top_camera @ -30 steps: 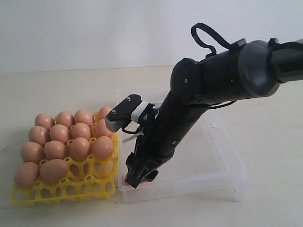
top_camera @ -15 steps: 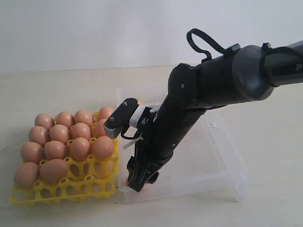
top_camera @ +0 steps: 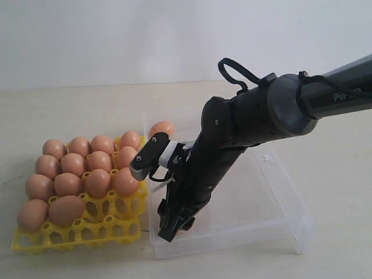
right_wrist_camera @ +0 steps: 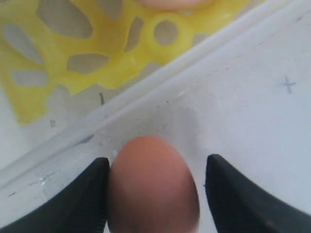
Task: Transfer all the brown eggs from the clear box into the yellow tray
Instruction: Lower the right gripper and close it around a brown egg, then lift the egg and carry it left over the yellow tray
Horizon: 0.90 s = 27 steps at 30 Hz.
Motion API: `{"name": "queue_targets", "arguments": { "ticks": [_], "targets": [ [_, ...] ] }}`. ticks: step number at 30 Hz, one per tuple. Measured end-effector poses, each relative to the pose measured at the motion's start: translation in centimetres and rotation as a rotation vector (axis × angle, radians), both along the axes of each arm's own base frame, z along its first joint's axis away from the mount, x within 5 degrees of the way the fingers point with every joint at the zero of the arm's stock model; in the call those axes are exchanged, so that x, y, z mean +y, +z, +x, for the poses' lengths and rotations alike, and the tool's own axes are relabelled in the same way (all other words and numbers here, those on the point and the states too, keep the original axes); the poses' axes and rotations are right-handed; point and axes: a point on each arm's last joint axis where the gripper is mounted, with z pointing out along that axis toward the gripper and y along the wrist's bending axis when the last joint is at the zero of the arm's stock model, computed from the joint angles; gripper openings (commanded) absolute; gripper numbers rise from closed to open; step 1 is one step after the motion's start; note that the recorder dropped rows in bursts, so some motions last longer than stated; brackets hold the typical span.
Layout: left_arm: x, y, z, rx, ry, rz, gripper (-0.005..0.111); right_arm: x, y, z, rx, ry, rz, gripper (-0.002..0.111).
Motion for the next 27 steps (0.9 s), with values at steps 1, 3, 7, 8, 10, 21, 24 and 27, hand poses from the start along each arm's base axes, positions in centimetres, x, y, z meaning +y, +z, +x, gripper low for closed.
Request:
{"name": "queue_targets", "arguments": {
  "ticks": [1, 3, 7, 8, 10, 21, 24, 27],
  "targets": [
    [0.0, 0.0, 0.0, 0.000, 0.000, 0.000, 0.000, 0.0, 0.0, 0.1, -0.011, -0.005, 0.006, 0.038],
    [0.0, 0.0, 0.0, 0.000, 0.000, 0.000, 0.000, 0.1, 0.1, 0.3, -0.030, -0.012, 0.014, 0.020],
    [0.0, 0.0, 0.0, 0.000, 0.000, 0.000, 0.000, 0.2, 0.1, 0.5, -0.052, -0.022, 0.025, 0.000],
    [0.0, 0.0, 0.0, 0.000, 0.000, 0.000, 0.000, 0.2, 0.1, 0.6, -0.056, -0.023, 0.027, 0.000],
    [0.0, 0.0, 0.0, 0.000, 0.000, 0.000, 0.000, 0.2, 0.1, 0.6, -0.061, -0.028, 0.032, 0.000],
    [0.0, 0.0, 0.0, 0.000, 0.000, 0.000, 0.000, 0.7, 1.9, 1.2, -0.118, -0.120, 0.133, 0.000],
    [0.0, 0.0, 0.0, 0.000, 0.000, 0.000, 0.000, 0.8, 3.8, 1.5, -0.188, -0.156, 0.193, 0.000],
    [0.0, 0.0, 0.0, 0.000, 0.000, 0.000, 0.000, 0.6, 5.4, 1.6, -0.252, -0.197, 0.247, 0.000]
  ]
}}
